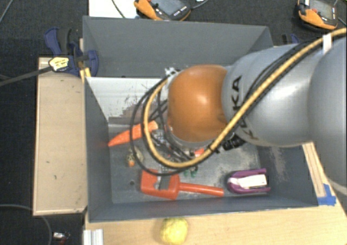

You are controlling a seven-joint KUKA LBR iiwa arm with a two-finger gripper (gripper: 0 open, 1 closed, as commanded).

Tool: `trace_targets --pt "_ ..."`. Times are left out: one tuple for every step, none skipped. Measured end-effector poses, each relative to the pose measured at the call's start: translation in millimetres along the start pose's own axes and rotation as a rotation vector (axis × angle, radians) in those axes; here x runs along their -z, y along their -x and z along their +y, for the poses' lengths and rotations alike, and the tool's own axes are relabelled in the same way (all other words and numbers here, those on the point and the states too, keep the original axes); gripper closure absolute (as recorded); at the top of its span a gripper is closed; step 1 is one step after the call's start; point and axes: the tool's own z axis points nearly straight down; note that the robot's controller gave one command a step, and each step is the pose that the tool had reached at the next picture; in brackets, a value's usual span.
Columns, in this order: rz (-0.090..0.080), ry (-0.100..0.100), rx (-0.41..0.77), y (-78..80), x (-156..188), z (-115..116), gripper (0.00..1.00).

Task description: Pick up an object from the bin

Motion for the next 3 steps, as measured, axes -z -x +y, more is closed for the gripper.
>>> trace_targets --pt "-0.008 0.002 -0.007 2.0 4.4 -1.2 0.0" --pt "-0.008 0.002 -0.066 -8.2 -103.3 -35.0 0.0" --pt "-0.02 0.008 -0.072 -4.7 -55.5 -21.0 0.0"
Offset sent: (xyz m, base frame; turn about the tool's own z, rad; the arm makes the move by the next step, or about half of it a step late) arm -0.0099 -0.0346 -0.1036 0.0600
